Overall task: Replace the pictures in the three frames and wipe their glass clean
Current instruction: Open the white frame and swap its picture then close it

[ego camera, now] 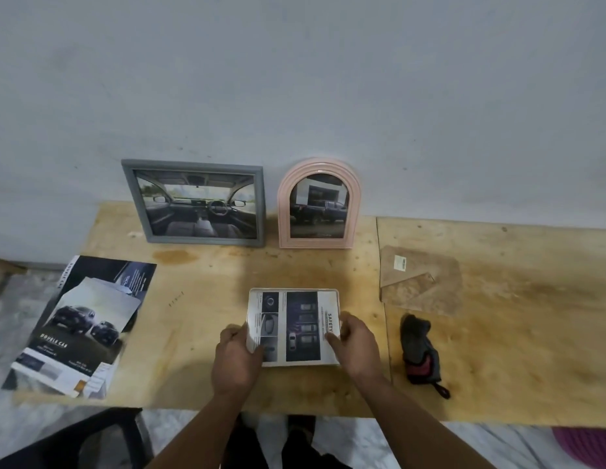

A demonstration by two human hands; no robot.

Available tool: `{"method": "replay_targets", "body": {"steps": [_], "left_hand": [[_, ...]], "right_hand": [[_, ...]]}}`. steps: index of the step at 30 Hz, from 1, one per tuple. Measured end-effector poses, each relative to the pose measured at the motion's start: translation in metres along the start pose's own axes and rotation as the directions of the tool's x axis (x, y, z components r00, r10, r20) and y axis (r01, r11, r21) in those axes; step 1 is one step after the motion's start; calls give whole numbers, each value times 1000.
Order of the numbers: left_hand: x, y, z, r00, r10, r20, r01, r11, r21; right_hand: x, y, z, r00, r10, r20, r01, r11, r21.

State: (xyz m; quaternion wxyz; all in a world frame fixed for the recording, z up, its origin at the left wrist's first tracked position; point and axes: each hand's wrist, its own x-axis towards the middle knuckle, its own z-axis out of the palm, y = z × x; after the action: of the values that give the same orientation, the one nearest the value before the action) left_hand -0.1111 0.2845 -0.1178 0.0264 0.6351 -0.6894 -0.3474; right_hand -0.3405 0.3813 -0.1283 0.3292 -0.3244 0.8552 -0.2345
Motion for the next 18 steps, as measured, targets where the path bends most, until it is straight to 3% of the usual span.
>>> {"method": "replay_targets", "body": {"steps": [9,18], "left_hand": [[-1,-11,7,997,24,77,-24,1000,11],[0,-10,3,979,104,174,-146,958,247]], "right_hand": [[-3,13,0,988,-138,62,147,973,-176],[1,16,4,987,-138,86,154,963,-220]]}}
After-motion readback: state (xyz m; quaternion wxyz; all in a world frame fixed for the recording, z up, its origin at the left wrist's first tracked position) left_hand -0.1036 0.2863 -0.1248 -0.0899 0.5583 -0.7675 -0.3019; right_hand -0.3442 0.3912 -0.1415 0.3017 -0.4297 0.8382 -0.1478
